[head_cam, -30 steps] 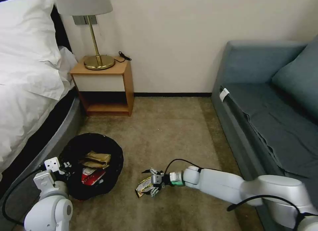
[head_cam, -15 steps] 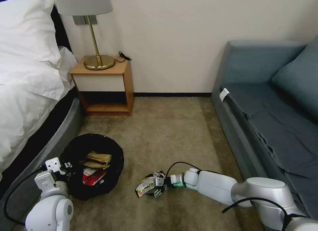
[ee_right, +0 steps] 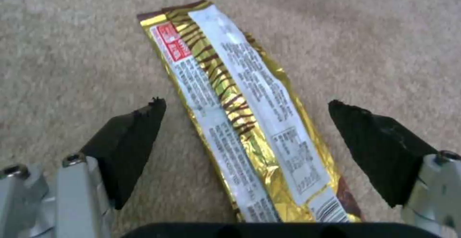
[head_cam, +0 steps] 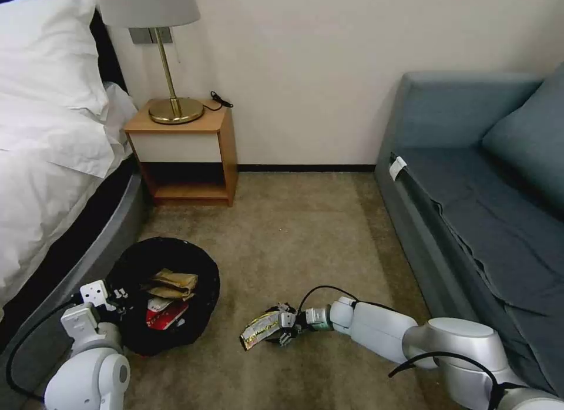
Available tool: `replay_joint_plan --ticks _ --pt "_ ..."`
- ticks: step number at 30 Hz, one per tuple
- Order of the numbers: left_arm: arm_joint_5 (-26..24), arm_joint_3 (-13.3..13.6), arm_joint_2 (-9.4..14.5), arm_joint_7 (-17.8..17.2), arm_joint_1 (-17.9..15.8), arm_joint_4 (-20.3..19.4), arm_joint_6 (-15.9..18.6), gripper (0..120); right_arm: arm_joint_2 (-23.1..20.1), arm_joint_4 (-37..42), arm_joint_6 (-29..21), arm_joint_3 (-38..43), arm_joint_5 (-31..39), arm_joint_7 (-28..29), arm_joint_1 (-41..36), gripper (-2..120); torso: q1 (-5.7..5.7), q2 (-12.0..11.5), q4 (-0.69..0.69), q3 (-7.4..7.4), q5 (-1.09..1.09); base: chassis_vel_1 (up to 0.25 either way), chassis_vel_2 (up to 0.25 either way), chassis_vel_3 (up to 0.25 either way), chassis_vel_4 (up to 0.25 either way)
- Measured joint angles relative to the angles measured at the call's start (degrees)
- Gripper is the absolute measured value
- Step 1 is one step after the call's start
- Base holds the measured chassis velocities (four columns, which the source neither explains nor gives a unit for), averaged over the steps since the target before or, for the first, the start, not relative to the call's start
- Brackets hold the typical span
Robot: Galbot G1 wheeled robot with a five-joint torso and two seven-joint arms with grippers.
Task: Pick up the trash bin, then pick up the garbage on the floor and place it into the trash bin.
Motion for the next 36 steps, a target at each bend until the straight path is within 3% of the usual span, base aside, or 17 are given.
replay_joint_plan --ticks 5,10,13,18,26,36 --pt "0.0 0.0 0.0 0.0 0.1 0.0 -0.1 4 0.3 -1.3 0.0 0.3 -0.4 -0.3 -0.3 89 0.00 0.0 0.00 0.00 0.00 0.000 0.000 0.000 0.000" --pt "0.1 0.1 -0.1 0.0 0.1 0.0 -0.1 4 0.5 -2.4 0.0 0.9 -0.8 -0.7 -0.7 75 0.00 0.0 0.00 0.00 0.00 0.000 0.000 0.000 0.000" --pt "0.1 0.1 -0.1 0.0 0.0 0.0 -0.2 4 0.6 -3.0 0.2 1.2 -0.9 -1.0 -1.2 59 0.00 0.0 0.00 0.00 0.00 0.000 0.000 0.000 0.000" --pt "0.1 0.2 -0.1 0.1 0.0 0.1 -0.3 4 0.9 -3.8 0.2 1.7 -1.3 -1.0 -1.6 42 0.00 0.0 0.00 0.00 0.00 0.000 0.000 0.000 0.000" --pt "0.2 0.2 -0.2 0.1 0.2 0.1 -0.8 4 1.4 -4.5 0.2 2.3 -2.4 -0.8 -1.7 31 0.00 0.0 0.00 0.00 0.00 0.000 0.000 0.000 0.000" --pt "0.3 0.2 -0.4 0.1 0.3 0.3 -1.1 4 1.2 -4.4 0.1 2.6 -2.5 -0.7 -1.7 5 0.00 0.0 0.00 0.00 0.00 0.000 0.000 0.000 0.000"
